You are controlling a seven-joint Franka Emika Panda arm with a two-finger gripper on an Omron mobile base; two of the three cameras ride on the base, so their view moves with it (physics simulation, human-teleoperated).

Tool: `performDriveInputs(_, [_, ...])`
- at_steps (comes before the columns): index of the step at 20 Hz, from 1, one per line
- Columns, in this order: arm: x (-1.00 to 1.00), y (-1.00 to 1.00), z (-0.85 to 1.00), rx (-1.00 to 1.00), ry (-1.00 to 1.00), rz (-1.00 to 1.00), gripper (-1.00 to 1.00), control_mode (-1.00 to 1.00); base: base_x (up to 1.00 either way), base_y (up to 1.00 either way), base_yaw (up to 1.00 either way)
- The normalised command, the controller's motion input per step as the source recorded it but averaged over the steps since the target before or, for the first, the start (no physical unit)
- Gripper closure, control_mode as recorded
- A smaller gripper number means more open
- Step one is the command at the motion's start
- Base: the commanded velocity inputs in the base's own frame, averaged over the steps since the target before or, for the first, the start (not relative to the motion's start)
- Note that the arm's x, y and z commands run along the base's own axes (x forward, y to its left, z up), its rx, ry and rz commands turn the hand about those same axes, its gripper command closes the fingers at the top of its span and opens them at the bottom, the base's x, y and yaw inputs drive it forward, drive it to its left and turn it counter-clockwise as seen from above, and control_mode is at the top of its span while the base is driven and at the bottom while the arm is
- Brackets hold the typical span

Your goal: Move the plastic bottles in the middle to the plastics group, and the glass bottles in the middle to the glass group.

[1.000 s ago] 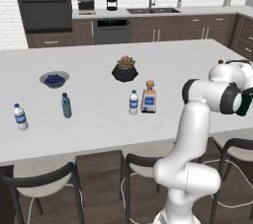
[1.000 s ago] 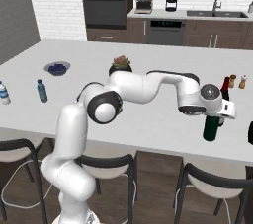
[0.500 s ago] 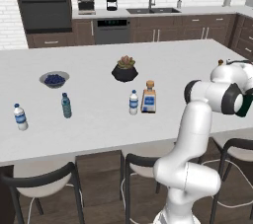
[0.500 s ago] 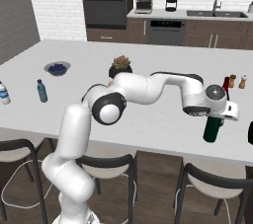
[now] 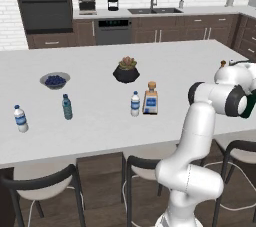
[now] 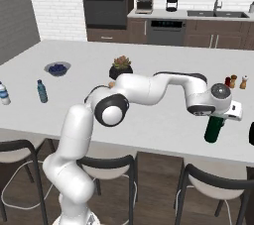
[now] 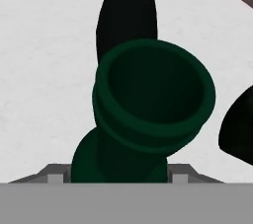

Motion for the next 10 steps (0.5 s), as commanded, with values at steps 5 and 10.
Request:
performDriveInputs(5, [0.0, 0.12, 0.0, 0.0, 0.0, 0.0, 1.0, -1.0, 0.0, 0.0, 0.0])
performDriveInputs(10, [0.0, 0.01, 0.0, 0.0, 0.0, 0.0, 1.0, -1.0, 0.0, 0.0, 0.0])
